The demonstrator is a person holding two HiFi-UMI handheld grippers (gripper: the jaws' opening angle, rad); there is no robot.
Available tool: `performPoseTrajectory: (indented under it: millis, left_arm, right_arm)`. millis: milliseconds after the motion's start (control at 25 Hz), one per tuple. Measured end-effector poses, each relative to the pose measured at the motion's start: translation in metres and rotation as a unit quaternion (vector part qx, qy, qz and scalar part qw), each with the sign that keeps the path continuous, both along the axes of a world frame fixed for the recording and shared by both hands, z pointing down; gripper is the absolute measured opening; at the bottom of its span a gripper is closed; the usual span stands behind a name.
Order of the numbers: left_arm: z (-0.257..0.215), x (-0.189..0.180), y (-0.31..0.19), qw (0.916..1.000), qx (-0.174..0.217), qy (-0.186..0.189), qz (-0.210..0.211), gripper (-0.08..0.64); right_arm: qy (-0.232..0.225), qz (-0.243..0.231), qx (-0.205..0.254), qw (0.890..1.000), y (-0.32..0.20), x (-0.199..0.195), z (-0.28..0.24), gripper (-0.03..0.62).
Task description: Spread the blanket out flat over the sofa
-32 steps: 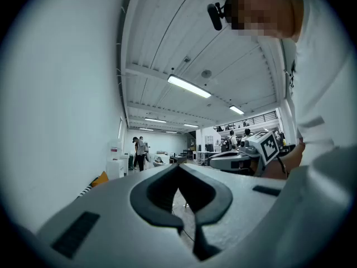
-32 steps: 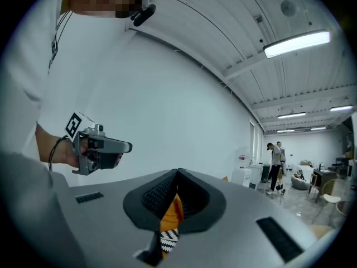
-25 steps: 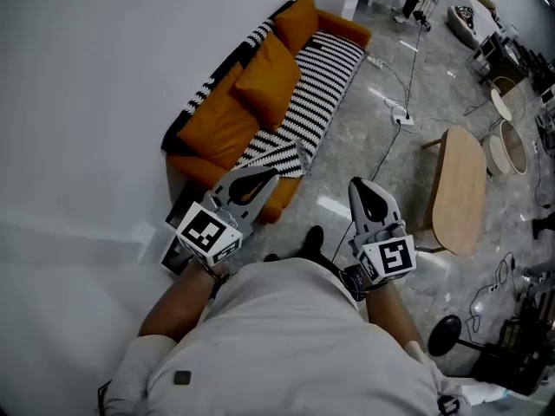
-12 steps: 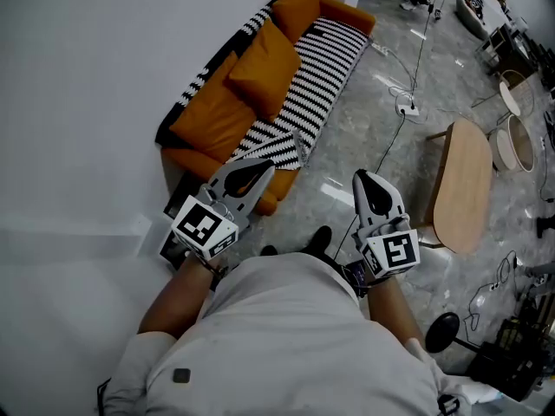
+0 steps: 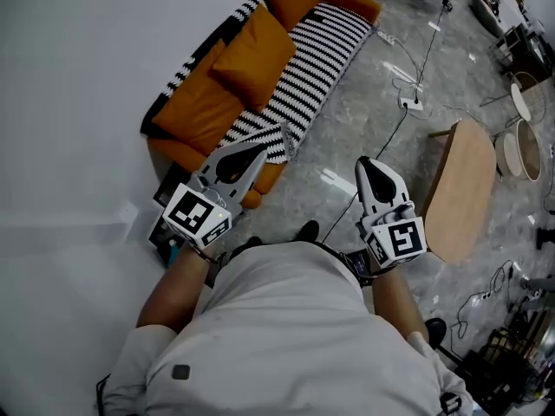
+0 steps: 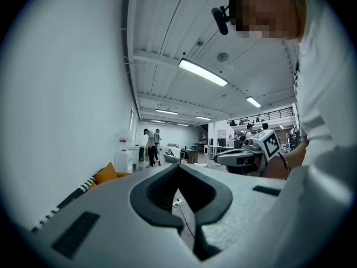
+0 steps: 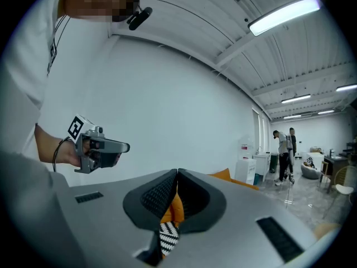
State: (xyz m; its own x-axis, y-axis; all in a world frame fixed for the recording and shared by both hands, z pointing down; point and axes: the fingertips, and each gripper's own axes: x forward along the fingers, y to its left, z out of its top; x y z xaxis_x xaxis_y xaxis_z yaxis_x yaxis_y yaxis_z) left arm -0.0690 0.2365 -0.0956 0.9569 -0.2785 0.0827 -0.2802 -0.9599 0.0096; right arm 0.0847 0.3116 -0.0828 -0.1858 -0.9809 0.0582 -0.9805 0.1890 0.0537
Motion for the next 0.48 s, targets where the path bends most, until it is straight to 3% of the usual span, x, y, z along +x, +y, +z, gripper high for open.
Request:
performPoseTrajectory:
  millis: [280,480]
  left_arm:
    - [0.026,0.034,-0.016,0.9985,-0.019,-0.011,-0.049,0.009]
    - [0.043,0.039,-0.044,0.9965,-0.041,-0.025,-0.069,0.009]
  right_arm:
    - [0.006,-0.047,-0.022,0.999,-0.024,0.050,0.021,0.028]
    - [-0.007,-0.061,-0.045,0.997,-0.058,0.062,0.042,0.028]
